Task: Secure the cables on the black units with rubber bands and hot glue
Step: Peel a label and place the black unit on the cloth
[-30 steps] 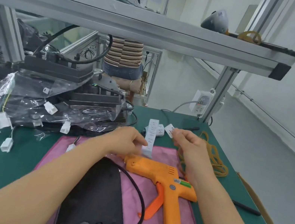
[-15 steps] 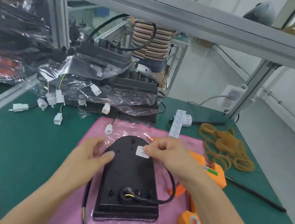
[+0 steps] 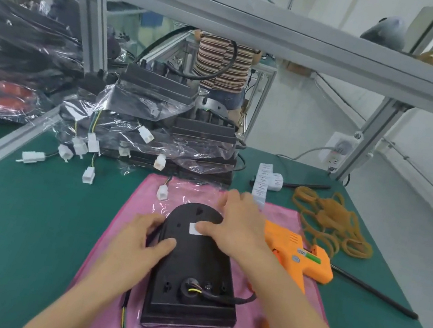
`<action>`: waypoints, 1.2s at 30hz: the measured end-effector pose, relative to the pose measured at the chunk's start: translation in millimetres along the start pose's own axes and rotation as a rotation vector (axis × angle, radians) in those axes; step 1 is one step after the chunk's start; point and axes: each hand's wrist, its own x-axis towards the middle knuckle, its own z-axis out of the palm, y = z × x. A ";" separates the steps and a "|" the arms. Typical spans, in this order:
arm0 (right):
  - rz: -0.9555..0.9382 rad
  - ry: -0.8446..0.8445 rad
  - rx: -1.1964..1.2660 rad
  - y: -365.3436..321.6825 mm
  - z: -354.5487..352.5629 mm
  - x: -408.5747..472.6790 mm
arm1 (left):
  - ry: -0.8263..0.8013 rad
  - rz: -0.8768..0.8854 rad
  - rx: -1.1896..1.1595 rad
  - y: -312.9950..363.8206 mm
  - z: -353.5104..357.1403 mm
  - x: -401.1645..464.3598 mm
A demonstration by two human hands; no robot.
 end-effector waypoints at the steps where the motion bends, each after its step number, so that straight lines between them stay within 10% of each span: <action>1: 0.019 0.016 0.037 3.0 0.9 -0.9 | 0.056 0.021 0.071 0.6 0.5 0.1; 6: 0.026 -0.045 0.266 9.9 8.1 -5.3 | 0.049 0.291 0.485 21.6 11.6 5.7; 10: 0.099 0.150 0.305 40.1 -11.0 -14.3 | 0.120 0.160 0.455 20.2 2.4 11.9; 13: 0.183 -0.016 0.029 64.7 -20.4 -33.2 | 0.139 0.053 0.385 13.1 -12.2 13.2; 17: 0.206 -0.106 0.463 67.0 -25.1 -43.7 | 0.125 0.079 0.403 18.7 -9.6 24.8; 26: 0.222 -0.279 -0.119 61.2 -21.9 -44.0 | -0.121 0.014 0.611 10.8 -17.0 67.2; 32: 0.026 0.172 0.152 62.1 -18.3 -45.3 | 0.132 0.264 0.526 24.8 -18.7 80.9; 36: -0.144 0.305 0.482 51.2 -20.2 -41.7 | -0.138 0.585 0.559 43.0 -4.8 78.7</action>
